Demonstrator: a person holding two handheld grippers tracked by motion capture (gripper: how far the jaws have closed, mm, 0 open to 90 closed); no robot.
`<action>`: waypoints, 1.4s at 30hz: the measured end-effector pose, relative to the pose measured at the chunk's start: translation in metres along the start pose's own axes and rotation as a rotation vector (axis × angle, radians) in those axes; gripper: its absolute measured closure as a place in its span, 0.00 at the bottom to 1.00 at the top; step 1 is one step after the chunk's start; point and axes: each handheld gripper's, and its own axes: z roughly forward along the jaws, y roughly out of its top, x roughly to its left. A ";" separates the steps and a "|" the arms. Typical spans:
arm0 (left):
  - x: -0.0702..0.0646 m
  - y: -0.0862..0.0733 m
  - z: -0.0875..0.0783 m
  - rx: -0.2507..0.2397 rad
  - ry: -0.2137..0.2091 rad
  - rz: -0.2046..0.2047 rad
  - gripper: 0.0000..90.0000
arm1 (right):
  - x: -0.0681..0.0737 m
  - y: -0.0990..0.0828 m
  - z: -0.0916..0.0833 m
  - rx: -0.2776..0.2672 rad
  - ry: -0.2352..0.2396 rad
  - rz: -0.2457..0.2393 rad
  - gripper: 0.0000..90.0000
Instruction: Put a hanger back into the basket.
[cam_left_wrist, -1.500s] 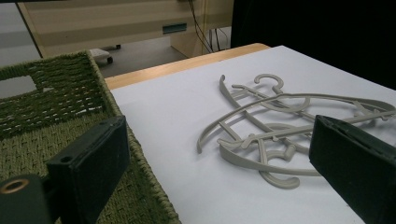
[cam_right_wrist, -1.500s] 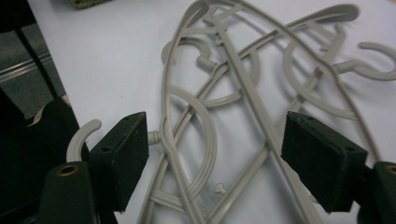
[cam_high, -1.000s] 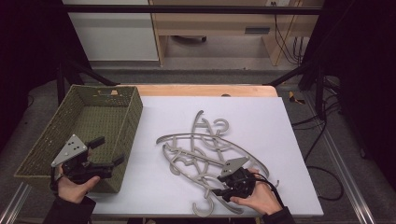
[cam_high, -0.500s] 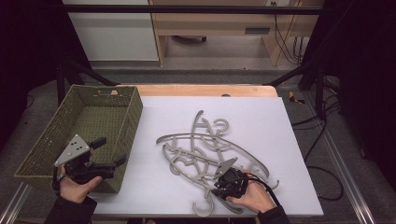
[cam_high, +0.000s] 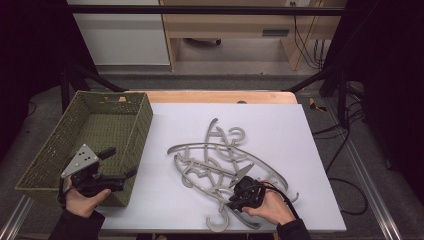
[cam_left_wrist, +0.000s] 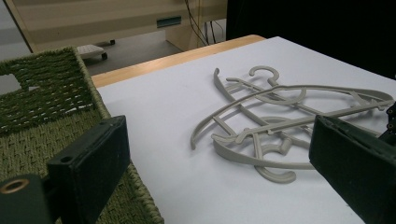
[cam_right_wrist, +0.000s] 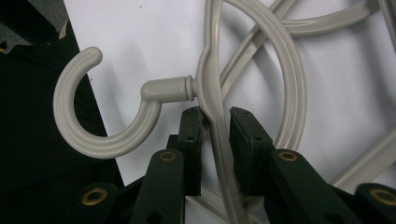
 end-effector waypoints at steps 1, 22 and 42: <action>0.000 0.000 0.000 0.000 0.000 0.001 0.05 | -0.001 0.000 0.000 0.007 0.003 0.001 0.83; -0.004 0.002 -0.001 -0.007 -0.003 0.015 0.06 | -0.006 -0.001 -0.017 -0.083 0.021 0.004 0.92; -0.053 0.015 0.022 0.072 -0.120 0.199 0.06 | 0.006 0.009 -0.069 -0.178 0.073 -0.098 0.92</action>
